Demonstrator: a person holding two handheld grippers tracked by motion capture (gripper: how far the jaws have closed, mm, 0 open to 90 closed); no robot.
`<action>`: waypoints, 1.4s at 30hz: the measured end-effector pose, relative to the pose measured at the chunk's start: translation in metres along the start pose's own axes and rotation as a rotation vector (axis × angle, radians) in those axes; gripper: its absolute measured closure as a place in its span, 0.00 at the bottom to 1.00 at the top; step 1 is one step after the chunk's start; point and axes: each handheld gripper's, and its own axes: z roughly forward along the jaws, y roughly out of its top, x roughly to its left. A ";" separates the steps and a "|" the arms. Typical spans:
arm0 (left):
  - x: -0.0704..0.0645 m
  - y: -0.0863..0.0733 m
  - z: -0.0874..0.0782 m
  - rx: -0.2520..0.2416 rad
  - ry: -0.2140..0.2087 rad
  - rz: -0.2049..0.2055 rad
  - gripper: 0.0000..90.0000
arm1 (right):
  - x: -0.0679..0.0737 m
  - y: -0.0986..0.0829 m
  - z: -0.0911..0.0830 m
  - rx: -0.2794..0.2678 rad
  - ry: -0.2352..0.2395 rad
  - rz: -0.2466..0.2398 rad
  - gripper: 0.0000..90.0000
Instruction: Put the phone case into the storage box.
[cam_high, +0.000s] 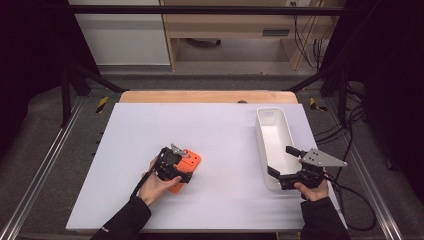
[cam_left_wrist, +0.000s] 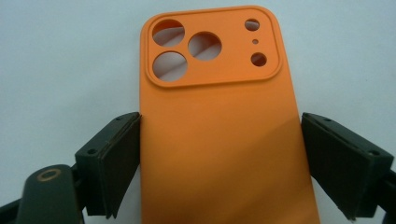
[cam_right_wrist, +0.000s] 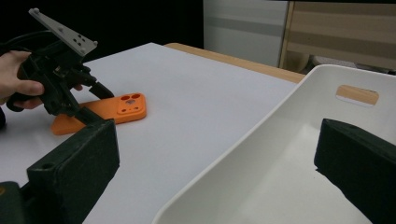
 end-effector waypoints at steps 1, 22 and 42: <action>0.000 0.000 -0.001 -0.005 -0.001 0.000 0.16 | 0.000 0.000 0.000 0.000 0.000 0.000 0.00; -0.001 0.006 -0.026 -0.073 -0.035 0.014 0.16 | 0.000 0.000 -0.001 -0.004 0.002 -0.003 0.00; -0.001 0.008 -0.045 -0.140 -0.082 0.070 0.16 | 0.001 0.002 -0.001 -0.007 0.012 -0.016 0.00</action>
